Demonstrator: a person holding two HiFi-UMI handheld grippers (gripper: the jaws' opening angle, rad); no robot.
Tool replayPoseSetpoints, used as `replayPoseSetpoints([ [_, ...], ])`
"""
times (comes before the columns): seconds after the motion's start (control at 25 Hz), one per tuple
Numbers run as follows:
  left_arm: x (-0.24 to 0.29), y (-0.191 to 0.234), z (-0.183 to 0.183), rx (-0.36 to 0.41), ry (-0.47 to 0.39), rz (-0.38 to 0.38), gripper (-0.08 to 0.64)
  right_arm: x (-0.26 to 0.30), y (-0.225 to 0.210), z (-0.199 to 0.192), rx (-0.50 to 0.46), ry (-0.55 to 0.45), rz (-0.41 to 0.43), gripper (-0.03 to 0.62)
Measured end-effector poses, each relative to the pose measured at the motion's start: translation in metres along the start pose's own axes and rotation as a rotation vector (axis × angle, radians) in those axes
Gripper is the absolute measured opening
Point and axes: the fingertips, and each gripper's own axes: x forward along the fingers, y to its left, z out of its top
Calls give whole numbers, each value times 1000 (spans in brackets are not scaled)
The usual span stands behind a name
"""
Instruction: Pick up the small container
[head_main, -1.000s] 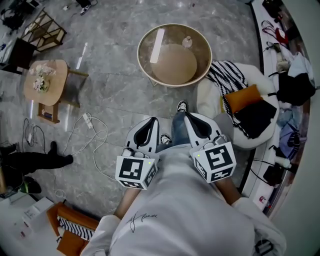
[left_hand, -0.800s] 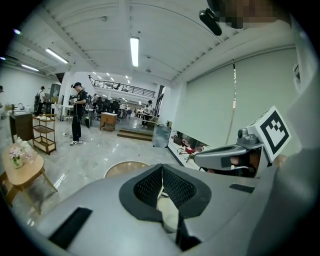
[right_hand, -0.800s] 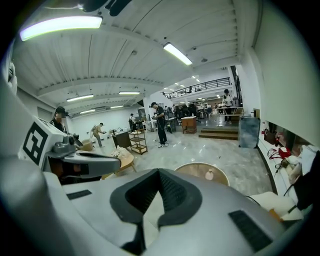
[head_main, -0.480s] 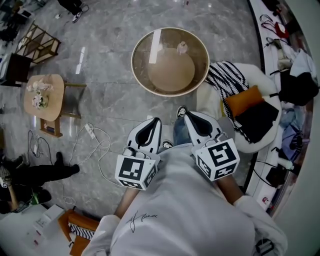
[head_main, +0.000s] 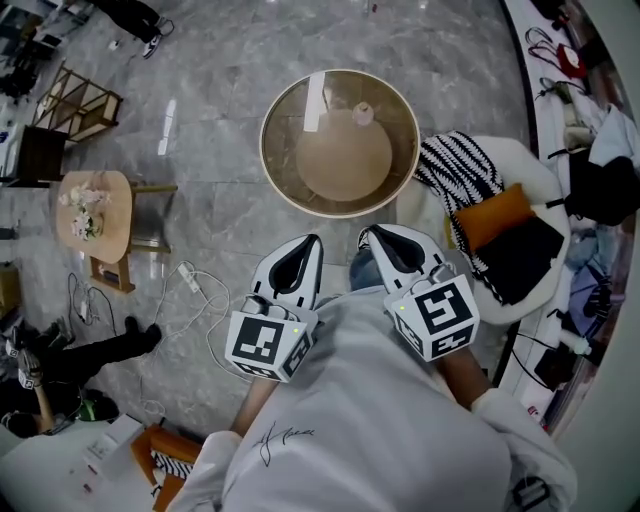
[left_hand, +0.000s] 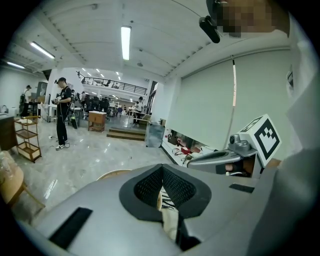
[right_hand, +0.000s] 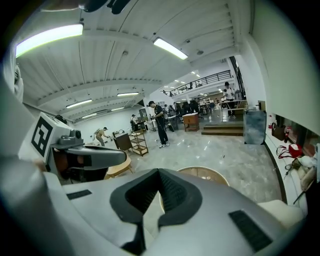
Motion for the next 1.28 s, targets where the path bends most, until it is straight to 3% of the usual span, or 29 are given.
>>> replayPoseSetpoints([
  [0.2,32,-1,11,23,3,9,17,12,-28,8,0,-8,25,17],
  [0.56,59,4,14,-5,23,29,18,29,-62,11,1,10,34,17],
  [1.28,110,38,6,-21,94,-7,18,71,-86,6,-16,60,20,17],
])
